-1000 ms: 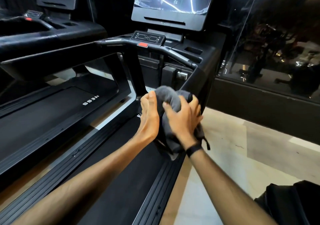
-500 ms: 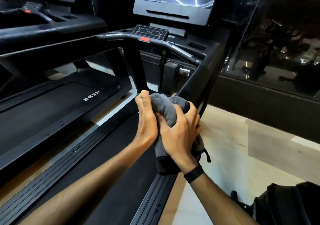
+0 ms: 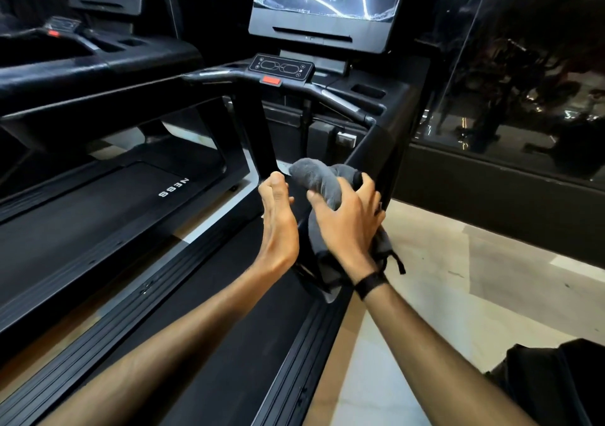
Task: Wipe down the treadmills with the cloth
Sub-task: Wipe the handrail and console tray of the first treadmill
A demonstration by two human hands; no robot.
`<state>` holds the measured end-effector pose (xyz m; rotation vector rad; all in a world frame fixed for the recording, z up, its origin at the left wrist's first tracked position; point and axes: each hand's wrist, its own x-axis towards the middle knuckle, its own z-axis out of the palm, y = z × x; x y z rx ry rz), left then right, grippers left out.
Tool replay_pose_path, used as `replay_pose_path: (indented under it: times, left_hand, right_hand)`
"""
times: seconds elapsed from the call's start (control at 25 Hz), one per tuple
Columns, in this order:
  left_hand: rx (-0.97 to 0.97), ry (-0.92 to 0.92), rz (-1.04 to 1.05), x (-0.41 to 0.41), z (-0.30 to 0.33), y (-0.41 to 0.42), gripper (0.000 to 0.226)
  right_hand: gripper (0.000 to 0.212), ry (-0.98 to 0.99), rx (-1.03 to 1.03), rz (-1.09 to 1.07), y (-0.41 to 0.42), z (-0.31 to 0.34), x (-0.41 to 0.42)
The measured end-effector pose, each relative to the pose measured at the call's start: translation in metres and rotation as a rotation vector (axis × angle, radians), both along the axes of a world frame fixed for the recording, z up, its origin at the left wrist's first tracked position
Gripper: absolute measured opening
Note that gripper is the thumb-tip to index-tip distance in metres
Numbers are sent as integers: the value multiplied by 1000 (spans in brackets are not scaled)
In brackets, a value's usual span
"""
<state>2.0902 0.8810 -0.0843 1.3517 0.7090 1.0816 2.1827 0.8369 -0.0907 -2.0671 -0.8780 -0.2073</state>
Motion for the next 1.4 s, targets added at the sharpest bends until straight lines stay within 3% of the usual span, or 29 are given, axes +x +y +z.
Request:
replay_pose_path:
  times: [0.12, 0.28, 0.44, 0.64, 0.8, 0.96, 1.08, 1.2, 1.4]
  left_hand:
    - [-40, 54, -66, 5, -13, 14, 96]
    - [49, 84, -57, 4, -5, 9, 88]
    - [79, 112, -77, -2, 5, -2, 66]
    - [35, 183, -125, -5, 10, -5, 80]
    - [68, 206, -163, -3, 9, -1, 92]
    - [72, 211, -157, 1, 4, 3, 87]
    - [100, 224, -172, -2, 10, -1, 80]
    - [130, 246, -172, -7, 17, -10, 74]
    - [169, 377, -164, -8, 17, -12, 69]
  right_hand:
    - [55, 4, 123, 36, -24, -16, -33]
    - [58, 23, 124, 25, -13, -17, -14]
    - [51, 119, 52, -69, 21, 0, 48]
    - [53, 146, 68, -73, 12, -3, 33]
    - [62, 157, 272, -27, -31, -31, -26]
    - [68, 246, 420, -57, -31, -43, -34]
    - [76, 306, 347, -96, -11, -35, 2]
    - [59, 412, 254, -118, 1, -26, 38]
    - [58, 454, 289, -146, -12, -26, 20]
